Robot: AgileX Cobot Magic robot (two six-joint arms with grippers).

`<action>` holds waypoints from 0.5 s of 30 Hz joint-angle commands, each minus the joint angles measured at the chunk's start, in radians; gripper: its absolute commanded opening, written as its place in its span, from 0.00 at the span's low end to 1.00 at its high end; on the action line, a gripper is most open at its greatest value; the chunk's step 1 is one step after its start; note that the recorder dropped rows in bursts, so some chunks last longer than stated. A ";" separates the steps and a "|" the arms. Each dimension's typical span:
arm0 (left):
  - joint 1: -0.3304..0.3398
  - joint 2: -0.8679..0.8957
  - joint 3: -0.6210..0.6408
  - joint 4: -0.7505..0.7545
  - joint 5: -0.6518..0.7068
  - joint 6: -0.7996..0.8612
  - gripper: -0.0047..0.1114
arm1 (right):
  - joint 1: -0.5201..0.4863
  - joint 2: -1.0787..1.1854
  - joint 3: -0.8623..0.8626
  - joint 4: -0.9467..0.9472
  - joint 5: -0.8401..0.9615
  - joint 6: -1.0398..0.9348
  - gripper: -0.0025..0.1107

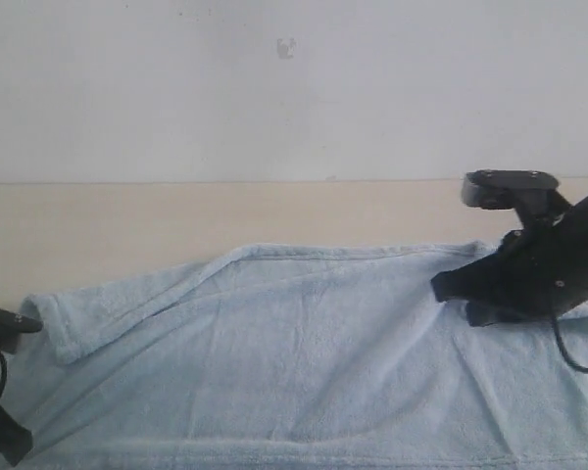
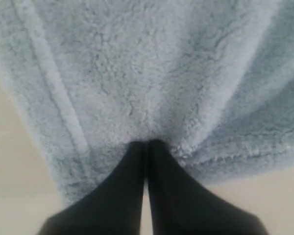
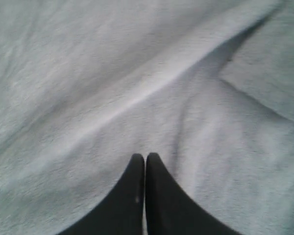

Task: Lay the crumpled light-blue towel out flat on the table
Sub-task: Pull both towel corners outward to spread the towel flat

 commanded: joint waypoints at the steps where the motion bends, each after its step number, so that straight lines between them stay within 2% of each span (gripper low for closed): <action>1: 0.000 -0.085 0.035 -0.053 0.046 -0.015 0.07 | -0.165 -0.013 0.004 -0.022 0.056 0.015 0.02; 4: 0.000 -0.188 0.027 -0.124 -0.006 0.005 0.07 | -0.226 -0.011 0.010 -0.022 0.089 0.015 0.02; 8: 0.000 -0.326 0.027 -0.268 -0.118 0.113 0.07 | -0.243 -0.011 0.083 -0.097 0.011 0.032 0.02; 11: 0.000 -0.380 0.027 -0.340 -0.193 0.184 0.07 | -0.243 -0.011 0.168 -0.245 -0.060 0.176 0.02; 15: 0.000 -0.372 0.036 -0.371 -0.254 0.187 0.07 | -0.243 -0.011 0.203 -0.403 -0.059 0.327 0.02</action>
